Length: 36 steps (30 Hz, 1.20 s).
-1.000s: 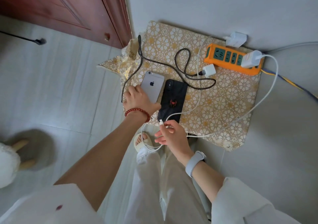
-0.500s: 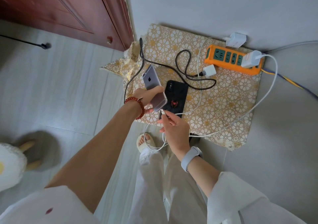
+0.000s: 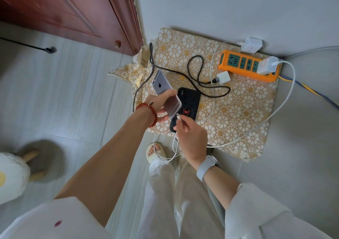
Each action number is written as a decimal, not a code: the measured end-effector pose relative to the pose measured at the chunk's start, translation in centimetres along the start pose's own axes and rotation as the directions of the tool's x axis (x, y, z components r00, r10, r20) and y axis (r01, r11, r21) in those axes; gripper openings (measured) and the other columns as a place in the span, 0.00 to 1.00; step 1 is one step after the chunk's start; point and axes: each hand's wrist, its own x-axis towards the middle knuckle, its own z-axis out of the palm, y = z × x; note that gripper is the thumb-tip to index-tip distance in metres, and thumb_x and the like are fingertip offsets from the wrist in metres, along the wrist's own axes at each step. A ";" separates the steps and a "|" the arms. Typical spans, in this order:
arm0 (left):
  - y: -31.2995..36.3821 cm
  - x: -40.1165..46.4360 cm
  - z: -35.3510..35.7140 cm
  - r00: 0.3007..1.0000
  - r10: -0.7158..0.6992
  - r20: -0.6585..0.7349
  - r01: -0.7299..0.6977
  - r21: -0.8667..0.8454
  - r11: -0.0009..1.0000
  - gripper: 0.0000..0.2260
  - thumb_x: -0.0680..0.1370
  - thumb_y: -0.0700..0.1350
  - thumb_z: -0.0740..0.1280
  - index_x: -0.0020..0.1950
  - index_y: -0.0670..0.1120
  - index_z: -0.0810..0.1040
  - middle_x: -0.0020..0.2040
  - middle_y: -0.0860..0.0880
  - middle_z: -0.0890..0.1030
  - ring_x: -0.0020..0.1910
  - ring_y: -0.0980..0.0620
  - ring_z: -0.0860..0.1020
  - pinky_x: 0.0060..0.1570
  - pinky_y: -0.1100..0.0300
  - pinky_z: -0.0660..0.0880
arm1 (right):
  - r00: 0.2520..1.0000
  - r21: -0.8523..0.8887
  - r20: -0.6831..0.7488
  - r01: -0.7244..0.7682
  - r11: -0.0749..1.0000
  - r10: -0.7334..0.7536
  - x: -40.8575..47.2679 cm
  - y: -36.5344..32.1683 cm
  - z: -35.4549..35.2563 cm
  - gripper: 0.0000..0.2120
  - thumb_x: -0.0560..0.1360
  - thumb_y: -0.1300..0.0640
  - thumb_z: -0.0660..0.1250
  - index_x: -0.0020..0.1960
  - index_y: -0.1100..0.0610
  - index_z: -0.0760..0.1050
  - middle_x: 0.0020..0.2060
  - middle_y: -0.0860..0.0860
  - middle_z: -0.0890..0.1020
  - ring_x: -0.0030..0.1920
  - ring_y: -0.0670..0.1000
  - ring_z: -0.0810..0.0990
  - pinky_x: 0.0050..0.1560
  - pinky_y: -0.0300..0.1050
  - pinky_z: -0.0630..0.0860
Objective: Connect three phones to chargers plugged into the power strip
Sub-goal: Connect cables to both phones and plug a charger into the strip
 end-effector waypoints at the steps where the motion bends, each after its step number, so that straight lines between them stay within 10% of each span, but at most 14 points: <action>1: 0.0 -0.1 0.1 1.000 0.004 -0.007 -0.004 -0.001 1.000 0.18 0.69 0.50 0.70 0.54 0.43 0.71 0.41 0.48 0.77 0.41 0.52 0.77 0.37 0.56 0.77 | 1.000 0.000 -0.002 0.004 1.000 -0.004 -0.1 0.1 -0.1 0.09 0.75 0.54 0.62 0.49 0.52 0.80 0.33 0.53 0.84 0.35 0.55 0.81 0.40 0.53 0.79; 36: 0.5 0.3 0.6 0.999 -0.031 -0.010 0.031 -0.023 0.999 0.22 0.68 0.51 0.71 0.57 0.43 0.71 0.43 0.47 0.76 0.42 0.51 0.77 0.41 0.55 0.78 | 0.986 -0.114 -0.097 0.125 0.986 -0.136 0.6 -0.1 -0.3 0.11 0.74 0.55 0.62 0.52 0.52 0.81 0.29 0.52 0.83 0.28 0.51 0.76 0.30 0.40 0.68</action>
